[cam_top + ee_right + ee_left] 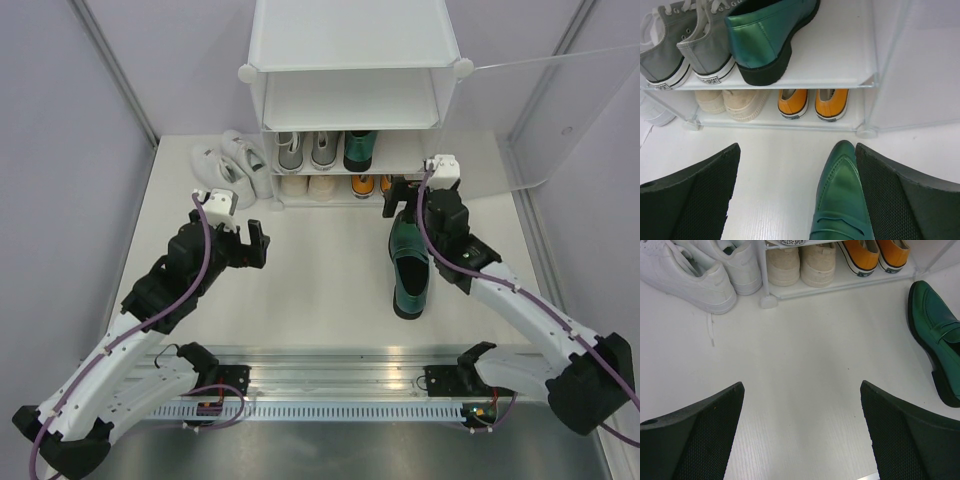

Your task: Place and organize the shoes in the shoe cabinet

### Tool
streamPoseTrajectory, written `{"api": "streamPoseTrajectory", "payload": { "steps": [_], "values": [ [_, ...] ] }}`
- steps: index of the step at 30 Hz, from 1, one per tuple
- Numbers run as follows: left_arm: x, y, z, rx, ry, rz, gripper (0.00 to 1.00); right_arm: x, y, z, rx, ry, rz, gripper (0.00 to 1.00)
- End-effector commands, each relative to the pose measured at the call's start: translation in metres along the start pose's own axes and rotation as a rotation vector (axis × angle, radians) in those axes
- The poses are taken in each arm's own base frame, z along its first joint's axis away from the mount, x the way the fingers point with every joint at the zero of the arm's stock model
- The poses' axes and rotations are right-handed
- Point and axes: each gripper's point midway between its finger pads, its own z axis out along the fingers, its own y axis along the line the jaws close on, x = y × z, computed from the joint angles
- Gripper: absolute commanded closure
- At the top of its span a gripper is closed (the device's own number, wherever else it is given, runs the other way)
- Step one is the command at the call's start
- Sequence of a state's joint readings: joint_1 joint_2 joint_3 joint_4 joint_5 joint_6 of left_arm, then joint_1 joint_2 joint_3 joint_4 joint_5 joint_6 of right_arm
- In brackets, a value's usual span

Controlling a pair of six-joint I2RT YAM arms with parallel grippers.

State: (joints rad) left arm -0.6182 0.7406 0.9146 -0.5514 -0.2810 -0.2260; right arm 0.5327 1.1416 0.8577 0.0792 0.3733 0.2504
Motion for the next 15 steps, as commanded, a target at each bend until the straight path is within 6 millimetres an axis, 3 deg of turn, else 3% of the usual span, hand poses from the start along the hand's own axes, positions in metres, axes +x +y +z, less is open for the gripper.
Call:
{"api": "streamPoseTrajectory", "payload": {
  "steps": [1, 4, 9, 15],
  "values": [
    [-0.003, -0.003, 0.001, 0.022, -0.012, 0.03, 0.0, 0.034, -0.034, -0.021, 0.139, 0.109, 0.027, 0.02],
    [-0.004, -0.003, 0.001, 0.024, -0.015, 0.029, 0.0, 0.059, -0.052, -0.038, 0.204, 0.169, 0.051, 0.02],
    [-0.003, -0.004, 0.0, 0.028, -0.014, 0.027, 0.0, 0.094, -0.063, -0.061, 0.226, 0.23, 0.129, 0.02],
    [-0.004, -0.007, 0.0, 0.042, -0.011, 0.026, 0.0, 0.127, -0.058, -0.071, 0.181, 0.311, 0.174, 0.02]
  ]
}}
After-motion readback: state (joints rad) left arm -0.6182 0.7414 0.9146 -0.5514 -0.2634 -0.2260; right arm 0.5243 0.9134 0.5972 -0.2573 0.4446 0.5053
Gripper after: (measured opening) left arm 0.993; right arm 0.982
